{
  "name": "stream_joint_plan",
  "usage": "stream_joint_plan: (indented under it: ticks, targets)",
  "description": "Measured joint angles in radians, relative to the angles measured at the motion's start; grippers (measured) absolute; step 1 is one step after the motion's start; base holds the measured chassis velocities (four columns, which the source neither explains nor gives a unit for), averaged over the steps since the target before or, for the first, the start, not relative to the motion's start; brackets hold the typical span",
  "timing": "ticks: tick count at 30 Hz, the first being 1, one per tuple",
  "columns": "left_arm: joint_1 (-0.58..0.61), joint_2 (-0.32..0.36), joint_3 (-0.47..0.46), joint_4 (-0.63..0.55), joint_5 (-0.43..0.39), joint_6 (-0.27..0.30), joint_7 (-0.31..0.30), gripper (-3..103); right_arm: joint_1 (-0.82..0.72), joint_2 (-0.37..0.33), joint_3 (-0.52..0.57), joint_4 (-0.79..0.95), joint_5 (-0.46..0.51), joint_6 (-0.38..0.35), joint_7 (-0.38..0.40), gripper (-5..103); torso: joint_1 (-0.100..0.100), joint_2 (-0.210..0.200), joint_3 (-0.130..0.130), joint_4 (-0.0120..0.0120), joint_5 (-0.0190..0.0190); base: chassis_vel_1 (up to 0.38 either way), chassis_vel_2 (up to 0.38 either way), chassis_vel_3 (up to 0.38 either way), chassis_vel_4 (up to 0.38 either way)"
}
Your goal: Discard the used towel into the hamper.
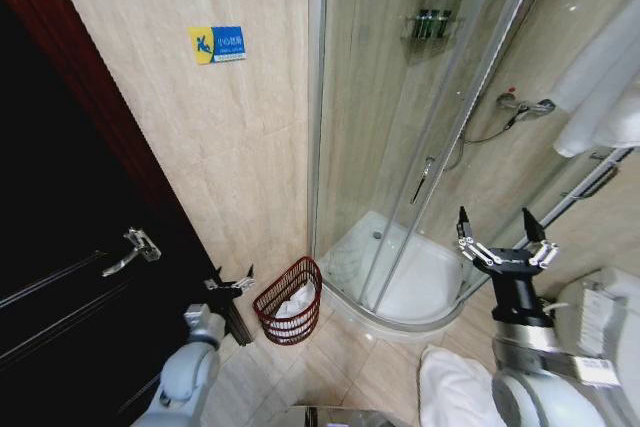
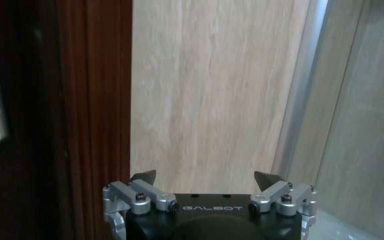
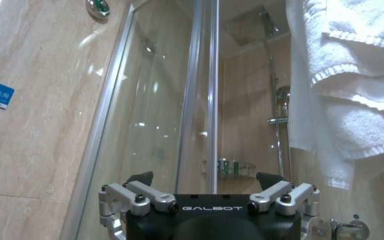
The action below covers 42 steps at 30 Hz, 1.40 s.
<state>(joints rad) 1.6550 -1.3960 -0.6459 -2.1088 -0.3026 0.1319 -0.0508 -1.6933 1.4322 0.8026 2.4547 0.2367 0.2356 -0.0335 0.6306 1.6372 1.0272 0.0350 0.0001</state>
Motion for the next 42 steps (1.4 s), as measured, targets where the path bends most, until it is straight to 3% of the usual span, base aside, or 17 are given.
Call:
stream_joint_plan:
  ticks: [10, 14, 18, 24, 26, 31, 42]
  targets:
    - [0.089, -0.067, -0.048, -0.243, -0.047, 0.033, -0.021, 98, 0.009, -0.008, 0.009, 0.006, 0.037, -0.021, 0.019, 100, 0.000, 0.000, 0.000, 0.0000, 0.0000, 0.000, 0.000, 0.000, 0.000]
    - [0.138, -0.104, -0.044, -0.347, -0.058, 0.088, -0.023, 97, 0.016, -0.015, 0.011, 0.011, 0.050, -0.035, 0.023, 100, 0.000, 0.000, 0.000, -0.0001, 0.0000, 0.000, 0.000, 0.000, 0.000]
    - [0.153, -0.116, -0.051, -0.370, -0.060, 0.116, -0.012, 97, 0.031, -0.021, 0.007, 0.015, 0.056, -0.052, 0.023, 100, 0.000, 0.000, 0.000, -0.0001, 0.0000, 0.000, 0.000, 0.000, 0.000]
    - [0.178, -0.129, -0.083, -0.398, -0.060, 0.167, 0.049, 98, 0.056, -0.033, -0.002, 0.025, 0.060, -0.077, 0.017, 100, 0.000, 0.000, 0.000, 0.0000, -0.0002, 0.000, 0.000, 0.000, 0.000]
    - [0.179, -0.135, -0.082, -0.399, -0.057, 0.171, 0.060, 101, 0.056, -0.034, -0.002, 0.030, 0.064, -0.079, 0.017, 100, 0.000, 0.000, 0.000, -0.0001, 0.0000, 0.000, 0.000, 0.000, 0.000]
    - [0.179, -0.161, -0.051, -0.386, -0.022, 0.175, 0.082, 97, 0.052, -0.042, 0.007, 0.046, 0.079, -0.089, 0.020, 100, 0.000, 0.000, 0.000, 0.0000, -0.0001, 0.000, 0.000, 0.000, 0.000]
    - [0.172, -0.167, -0.037, -0.366, -0.009, 0.173, 0.085, 97, 0.044, -0.051, 0.024, 0.047, 0.119, -0.072, 0.031, 100, 0.000, 0.000, 0.000, 0.0000, -0.0001, 0.000, 0.000, 0.000, 0.000]
